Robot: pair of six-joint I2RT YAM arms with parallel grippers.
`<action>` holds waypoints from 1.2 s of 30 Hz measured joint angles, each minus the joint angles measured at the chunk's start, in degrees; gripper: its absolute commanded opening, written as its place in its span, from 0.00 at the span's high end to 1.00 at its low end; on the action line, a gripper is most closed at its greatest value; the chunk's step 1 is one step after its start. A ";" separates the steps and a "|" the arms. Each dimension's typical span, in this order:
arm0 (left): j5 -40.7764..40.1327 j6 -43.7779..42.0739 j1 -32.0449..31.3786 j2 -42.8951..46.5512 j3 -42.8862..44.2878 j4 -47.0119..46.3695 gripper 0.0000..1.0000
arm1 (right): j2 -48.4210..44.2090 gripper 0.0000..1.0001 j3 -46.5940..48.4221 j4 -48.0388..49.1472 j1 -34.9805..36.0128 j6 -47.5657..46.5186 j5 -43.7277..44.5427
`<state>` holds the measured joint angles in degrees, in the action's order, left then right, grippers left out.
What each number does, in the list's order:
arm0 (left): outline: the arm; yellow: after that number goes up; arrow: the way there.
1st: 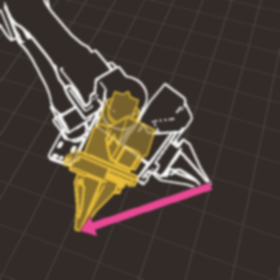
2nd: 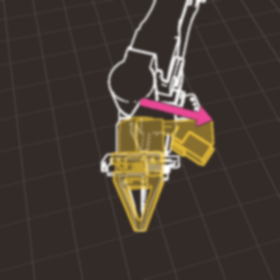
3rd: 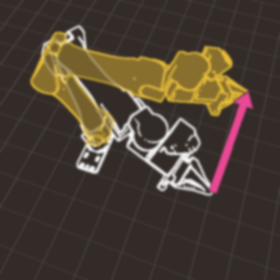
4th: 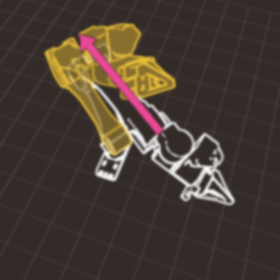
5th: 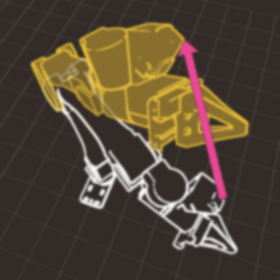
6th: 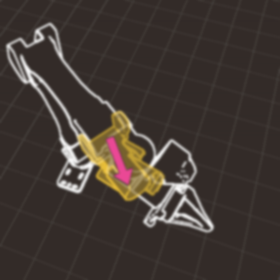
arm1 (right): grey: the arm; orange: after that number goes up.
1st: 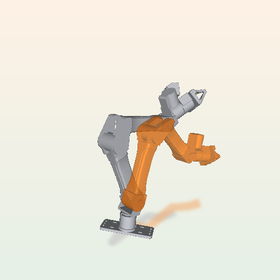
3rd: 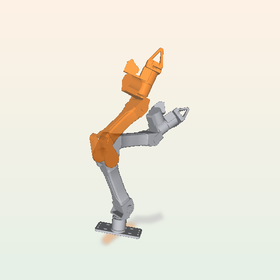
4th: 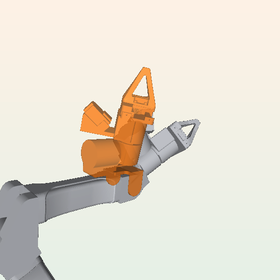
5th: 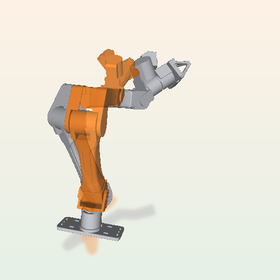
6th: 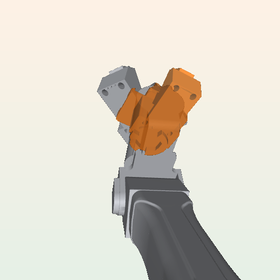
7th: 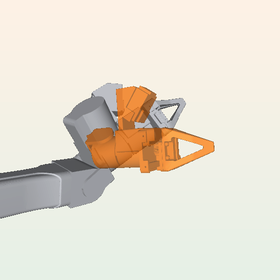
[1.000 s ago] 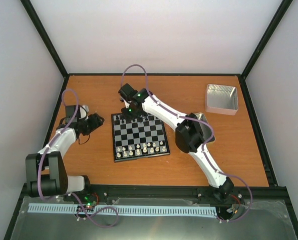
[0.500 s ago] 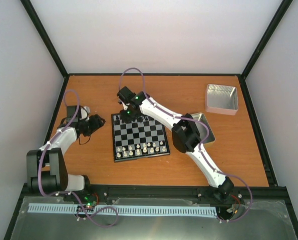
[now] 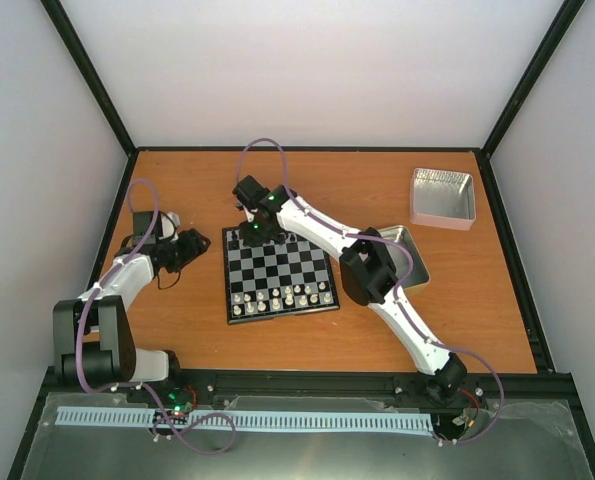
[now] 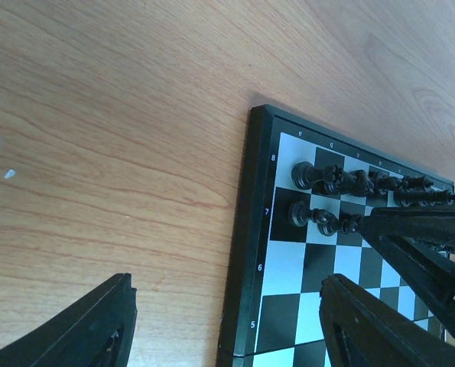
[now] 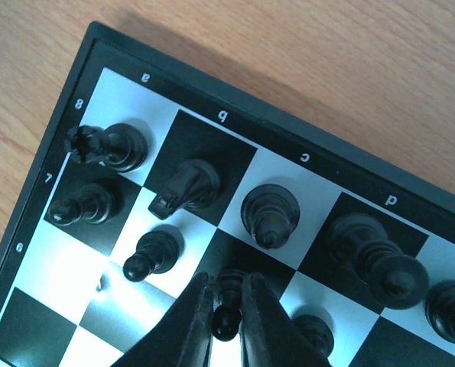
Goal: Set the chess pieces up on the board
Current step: Place the chess piece on the chessboard, then reset both arms
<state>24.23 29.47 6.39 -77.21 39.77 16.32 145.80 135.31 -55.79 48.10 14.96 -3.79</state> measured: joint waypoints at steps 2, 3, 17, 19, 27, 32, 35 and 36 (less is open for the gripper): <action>-0.02 -0.02 0.00 0.00 0.00 0.02 0.33 | 0.22 0.76 0.35 -0.15 0.00 -0.20 0.55; -0.09 -0.02 0.00 0.00 0.00 0.04 0.33 | 0.31 0.73 0.52 -0.22 0.00 -0.13 0.68; -2.43 -0.46 -0.02 9.77 1.68 4.92 0.14 | -8.61 0.59 -0.87 -0.31 0.00 1.99 1.31; -3.32 -0.63 -0.02 13.14 2.75 6.54 0.03 | -16.90 0.55 -9.07 1.40 0.00 3.17 3.85; -1.07 -3.54 -0.02 26.88 4.79 8.92 0.00 | -56.98 0.39 -50.49 9.01 -0.44 9.33 17.55; -0.15 -5.64 -0.02 37.75 5.81 10.43 0.00 | -78.09 0.20 -67.56 8.39 -0.94 12.24 25.97; -1.57 -6.67 -0.02 42.47 7.45 12.00 0.00 | -89.85 0.09 -72.63 5.51 -1.16 12.50 31.21; -2.32 -7.10 -0.02 44.02 8.07 12.83 0.00 | -93.15 0.08 -73.18 4.31 -1.16 12.72 32.79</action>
<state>21.91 22.37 6.37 -33.19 47.83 29.15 52.64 62.13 -51.48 46.94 27.68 28.99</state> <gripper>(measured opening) 0.997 0.872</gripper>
